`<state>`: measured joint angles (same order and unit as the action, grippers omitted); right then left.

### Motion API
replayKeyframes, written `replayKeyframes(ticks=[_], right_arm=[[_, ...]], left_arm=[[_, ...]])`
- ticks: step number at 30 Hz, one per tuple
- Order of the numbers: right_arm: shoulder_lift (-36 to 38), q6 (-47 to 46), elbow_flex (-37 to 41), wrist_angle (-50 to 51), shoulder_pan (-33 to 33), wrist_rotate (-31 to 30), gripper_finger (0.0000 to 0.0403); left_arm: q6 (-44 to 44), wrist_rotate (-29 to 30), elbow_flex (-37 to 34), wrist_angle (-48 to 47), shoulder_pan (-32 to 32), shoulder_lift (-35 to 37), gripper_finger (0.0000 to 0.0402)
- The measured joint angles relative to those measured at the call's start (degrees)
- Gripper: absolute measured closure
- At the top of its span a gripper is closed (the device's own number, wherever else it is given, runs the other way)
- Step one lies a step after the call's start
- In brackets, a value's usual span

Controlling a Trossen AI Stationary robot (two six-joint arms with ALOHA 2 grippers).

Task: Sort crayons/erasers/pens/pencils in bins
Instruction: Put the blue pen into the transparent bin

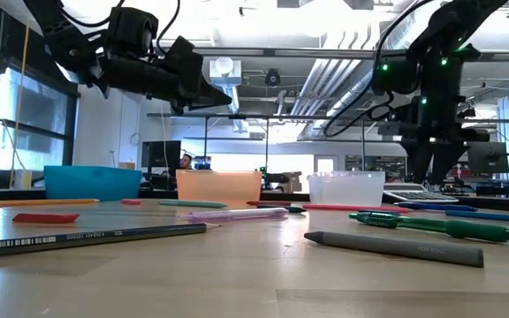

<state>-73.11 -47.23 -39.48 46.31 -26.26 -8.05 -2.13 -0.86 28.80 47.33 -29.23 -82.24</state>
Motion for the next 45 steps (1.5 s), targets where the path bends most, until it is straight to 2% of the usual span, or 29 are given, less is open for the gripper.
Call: replayKeyframes(ticks=[12, 19, 32, 37, 45], right_arm=[[-11.17, 6.12, 0.00, -5.09, 0.00, -0.20, 0.0244], [-14.76, 5.91, -0.31, -5.65, 0.02, 0.20, 0.0278], [-10.83, 7.47, 0.24, -5.36, 0.00, 2.13, 0.0387], [-7.00, 7.66, 0.22, -5.02, 0.16, 4.38, 0.0394], [3.24, 5.87, -0.59, -5.08, 3.05, 5.60, 0.0392]], left_arm=[[-0.54, 0.00, 0.00, -0.81, 0.00, 0.00, 0.0394], [-0.48, 0.00, 0.00, -0.81, 0.00, 0.00, 0.0394], [0.00, 0.00, 0.00, -0.79, 0.00, 0.00, 0.0394], [0.00, 0.20, 0.00, -0.81, 0.00, 0.00, 0.0394], [0.00, 0.22, 0.00, -0.81, 0.00, 0.00, 0.0394]])
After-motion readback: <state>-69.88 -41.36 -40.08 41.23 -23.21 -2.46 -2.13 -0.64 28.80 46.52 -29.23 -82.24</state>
